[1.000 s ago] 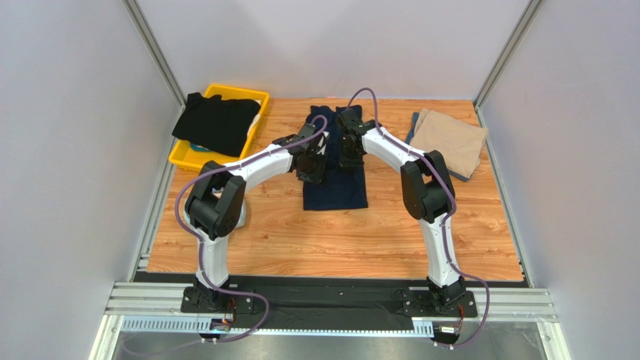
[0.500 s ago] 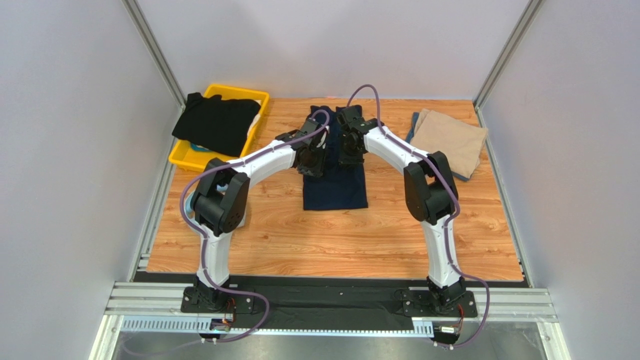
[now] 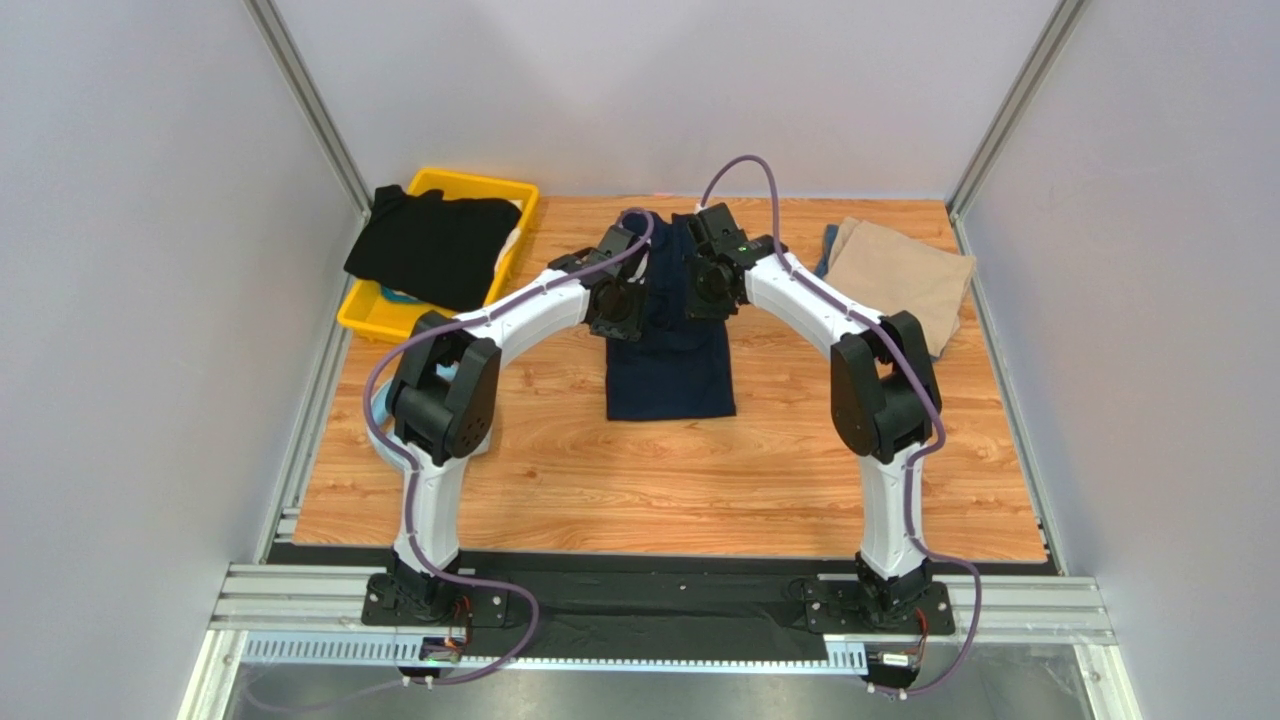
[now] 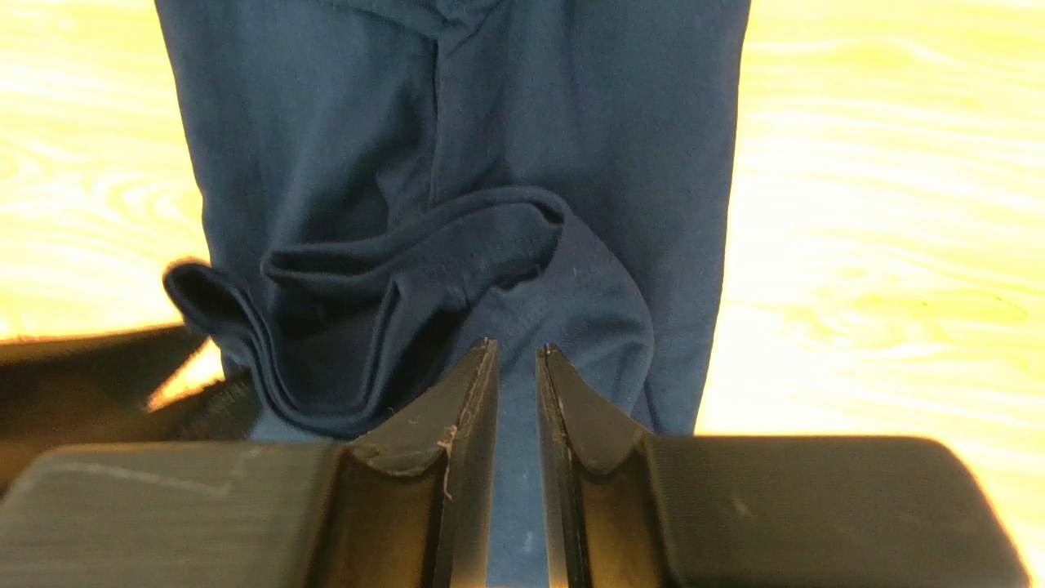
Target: Fold and stack the t-shirts
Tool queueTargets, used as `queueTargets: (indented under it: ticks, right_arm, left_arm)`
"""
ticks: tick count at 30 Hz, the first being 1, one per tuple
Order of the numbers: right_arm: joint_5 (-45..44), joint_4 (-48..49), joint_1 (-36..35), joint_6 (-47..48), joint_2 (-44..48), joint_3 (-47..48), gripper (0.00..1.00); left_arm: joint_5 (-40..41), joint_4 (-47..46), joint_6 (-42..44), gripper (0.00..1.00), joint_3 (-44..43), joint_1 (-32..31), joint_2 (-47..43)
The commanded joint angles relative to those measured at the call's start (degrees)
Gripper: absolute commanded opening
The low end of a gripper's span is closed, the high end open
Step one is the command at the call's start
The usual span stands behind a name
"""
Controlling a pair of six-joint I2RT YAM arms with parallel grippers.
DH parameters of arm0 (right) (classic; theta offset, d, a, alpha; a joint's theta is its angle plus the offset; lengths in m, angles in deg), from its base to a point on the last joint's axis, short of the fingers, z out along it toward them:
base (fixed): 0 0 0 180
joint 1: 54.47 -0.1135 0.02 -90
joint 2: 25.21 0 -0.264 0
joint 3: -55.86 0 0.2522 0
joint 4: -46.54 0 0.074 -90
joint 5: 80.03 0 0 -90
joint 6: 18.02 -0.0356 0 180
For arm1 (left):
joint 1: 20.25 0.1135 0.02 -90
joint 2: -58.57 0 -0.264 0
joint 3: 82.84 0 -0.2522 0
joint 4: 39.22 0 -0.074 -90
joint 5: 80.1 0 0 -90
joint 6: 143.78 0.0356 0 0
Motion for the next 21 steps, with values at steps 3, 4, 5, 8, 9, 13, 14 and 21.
queueTargets:
  ticks: [3, 4, 5, 8, 9, 13, 14, 21]
  right_arm:
    - [6.53, 2.41, -0.33, 2.28, 8.73, -5.91, 0.22]
    - [6.80, 2.33, -0.94, 2.89, 9.26, -7.31, 0.22]
    - [6.98, 2.41, -1.30, 3.07, 10.14, -8.11, 0.22]
    - [7.68, 2.76, -2.35, 3.95, 10.50, -9.87, 0.22]
    - [8.29, 3.20, -2.53, 4.21, 10.41, -10.22, 0.21]
    - [10.67, 2.76, -4.02, 4.65, 9.09, -10.93, 0.20]
    - [10.94, 2.85, -4.29, 4.83, 8.83, -11.02, 0.20]
    - [9.36, 1.63, -5.34, 4.92, 4.18, -8.22, 0.20]
  left_arm:
    - [2.11, 2.58, -0.06, 0.45, -5.54, 1.29, 1.91]
    - [2.47, 3.02, -0.23, 0.45, -6.16, 1.55, 2.17]
    - [2.64, 3.98, -0.50, 0.45, -7.39, 1.81, 2.78]
    - [2.91, 6.27, -1.02, 0.45, -9.85, 2.69, 4.10]
    - [2.74, 6.79, -1.03, 0.45, -10.29, 2.87, 4.45]
    - [3.08, 7.24, -0.94, 0.45, -9.95, 3.40, 4.20]
    - [3.17, 7.24, -0.94, 0.45, -9.25, 3.40, 4.02]
    - [3.35, 6.45, -0.50, 0.45, -7.22, 3.49, 3.31]
